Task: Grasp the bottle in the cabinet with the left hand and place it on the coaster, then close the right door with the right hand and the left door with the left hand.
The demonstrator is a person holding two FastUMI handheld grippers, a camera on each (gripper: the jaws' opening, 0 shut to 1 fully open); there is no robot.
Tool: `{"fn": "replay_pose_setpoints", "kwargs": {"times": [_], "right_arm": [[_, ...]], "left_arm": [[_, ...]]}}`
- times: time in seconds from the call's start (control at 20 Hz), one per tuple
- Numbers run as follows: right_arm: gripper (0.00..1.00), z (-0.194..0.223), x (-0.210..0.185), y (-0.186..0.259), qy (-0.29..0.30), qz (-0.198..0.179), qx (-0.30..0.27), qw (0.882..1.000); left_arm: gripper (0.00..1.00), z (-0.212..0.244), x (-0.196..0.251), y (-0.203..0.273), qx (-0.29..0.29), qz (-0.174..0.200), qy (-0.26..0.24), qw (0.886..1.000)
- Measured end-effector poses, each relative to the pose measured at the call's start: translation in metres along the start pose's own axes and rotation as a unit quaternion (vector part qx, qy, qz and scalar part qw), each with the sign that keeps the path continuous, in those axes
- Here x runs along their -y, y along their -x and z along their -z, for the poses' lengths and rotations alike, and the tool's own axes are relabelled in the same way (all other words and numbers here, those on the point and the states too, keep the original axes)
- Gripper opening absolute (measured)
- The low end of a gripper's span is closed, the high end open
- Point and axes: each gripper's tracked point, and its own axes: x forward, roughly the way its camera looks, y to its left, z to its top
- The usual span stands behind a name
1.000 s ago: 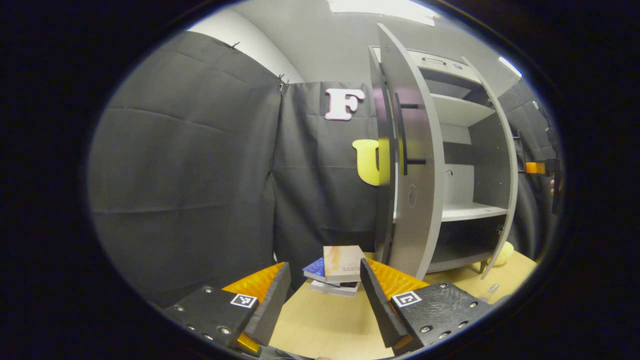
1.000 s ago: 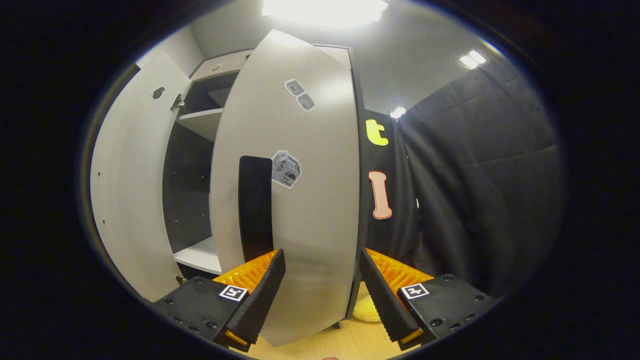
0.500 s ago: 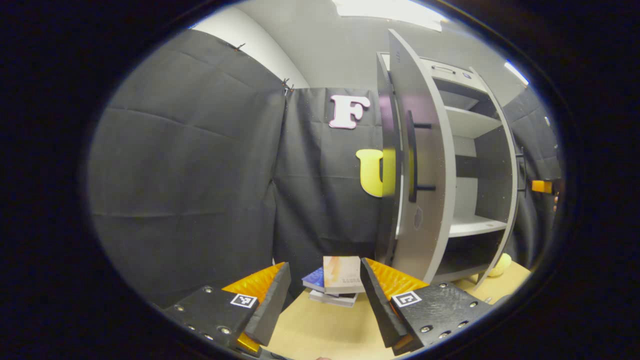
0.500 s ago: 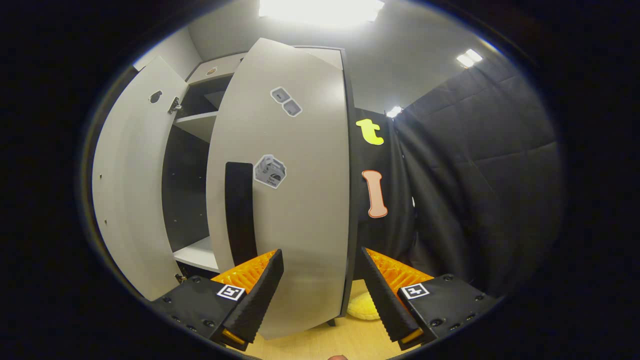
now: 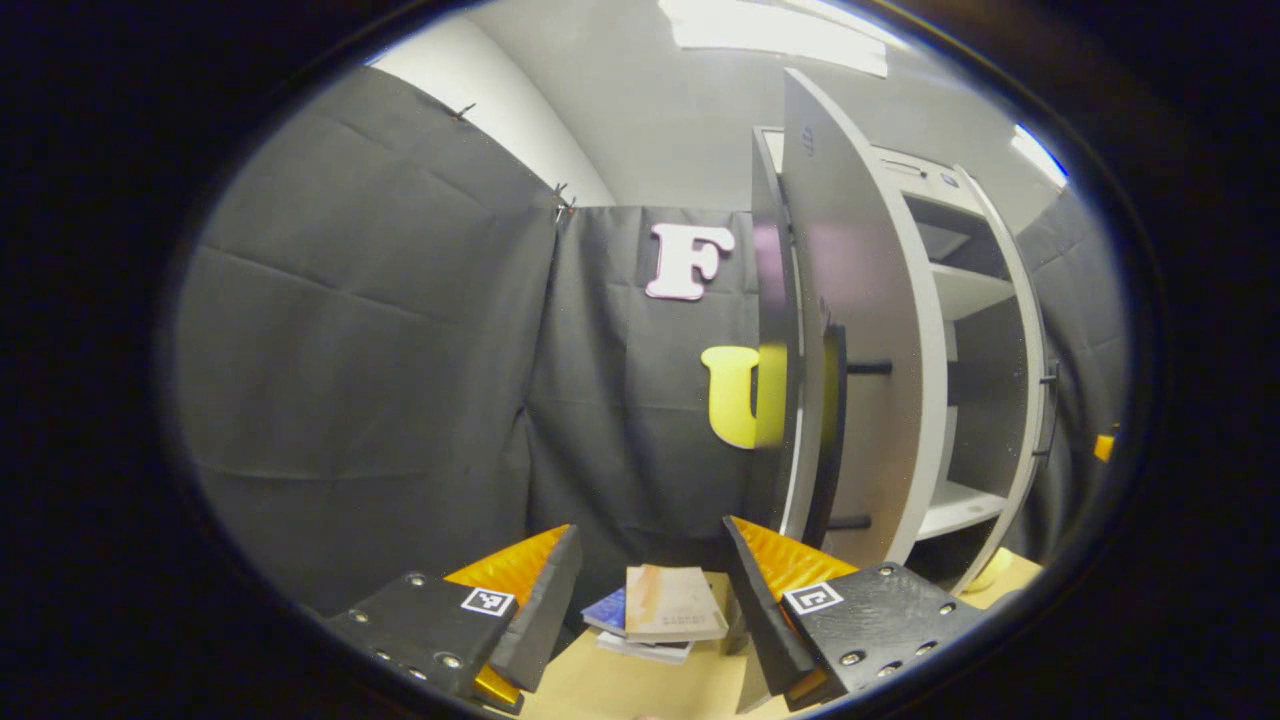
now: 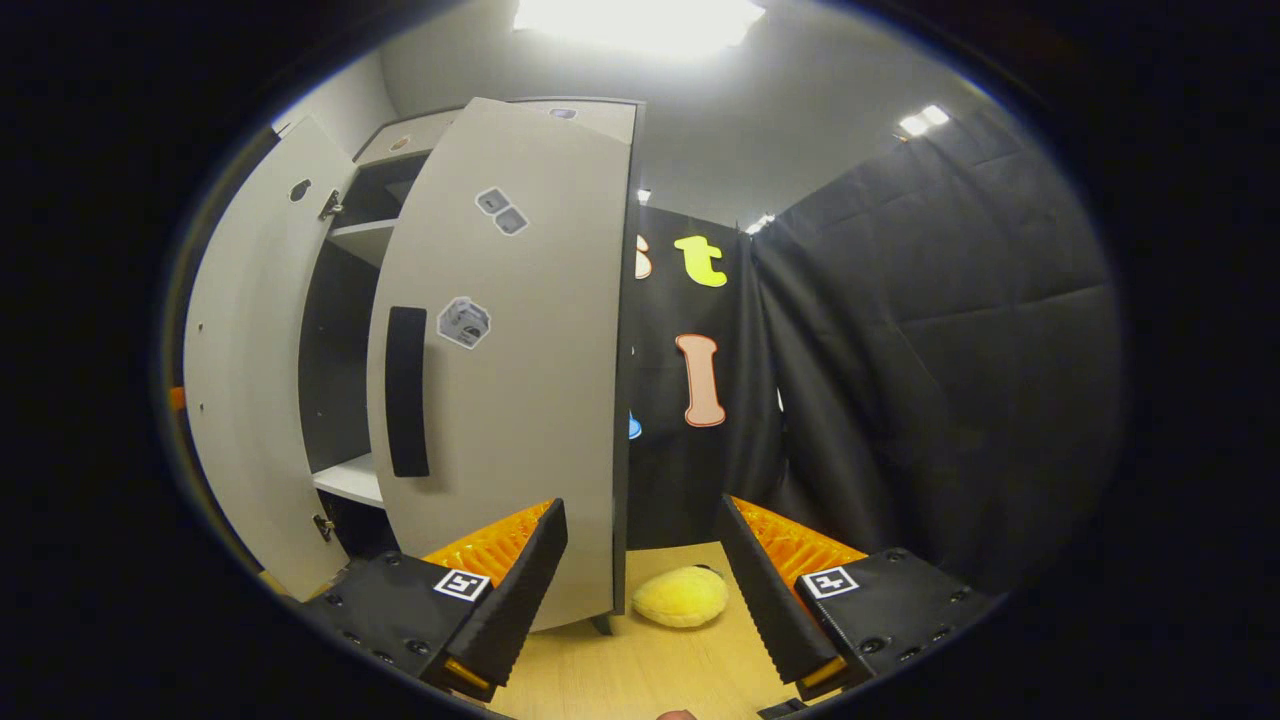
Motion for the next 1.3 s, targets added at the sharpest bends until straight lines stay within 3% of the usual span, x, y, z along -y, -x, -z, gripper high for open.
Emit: {"fn": "replay_pose_setpoints", "kwargs": {"times": [0.15,0.3,0.65,0.7,0.75,0.8,0.9,0.95,1.3], "right_arm": [[0.97,0.006,0.022,0.003,-0.012,0.011,-0.007,1.0],[0.97,0.01,0.044,0.005,-0.016,0.023,-0.01,1.0],[0.97,0.023,0.068,0.0,-0.027,0.023,-0.024,0.999],[0.97,0.024,0.07,-0.001,-0.026,0.022,-0.025,0.999],[0.97,0.024,0.071,-0.002,-0.025,0.019,-0.025,0.999],[0.97,0.024,0.071,-0.004,-0.025,0.017,-0.024,0.999],[0.93,0.026,0.072,-0.005,-0.022,0.012,-0.026,0.999],[0.97,0.028,0.074,-0.005,-0.021,0.01,-0.027,0.999],[0.97,0.028,0.084,0.0,-0.015,0.006,-0.031,0.999]], "left_arm": [[0.89,-0.015,0.022,-0.011,0.008,0.01,-0.017,1.0],[0.89,-0.024,0.024,-0.012,0.022,-0.016,-0.066,0.997],[0.88,-0.022,0.046,-0.003,0.018,-0.01,-0.056,0.998],[0.82,-0.024,0.054,-0.001,0.019,-0.009,-0.058,0.998],[0.82,-0.023,0.062,0.0,0.02,-0.005,-0.059,0.998],[0.88,-0.024,0.07,0.001,0.02,0.0,-0.058,0.998],[0.89,-0.023,0.085,0.004,0.021,0.011,-0.059,0.998],[0.89,-0.024,0.093,0.004,0.022,0.015,-0.063,0.998],[0.89,-0.025,0.139,0.006,0.031,0.034,-0.07,0.996]]}}
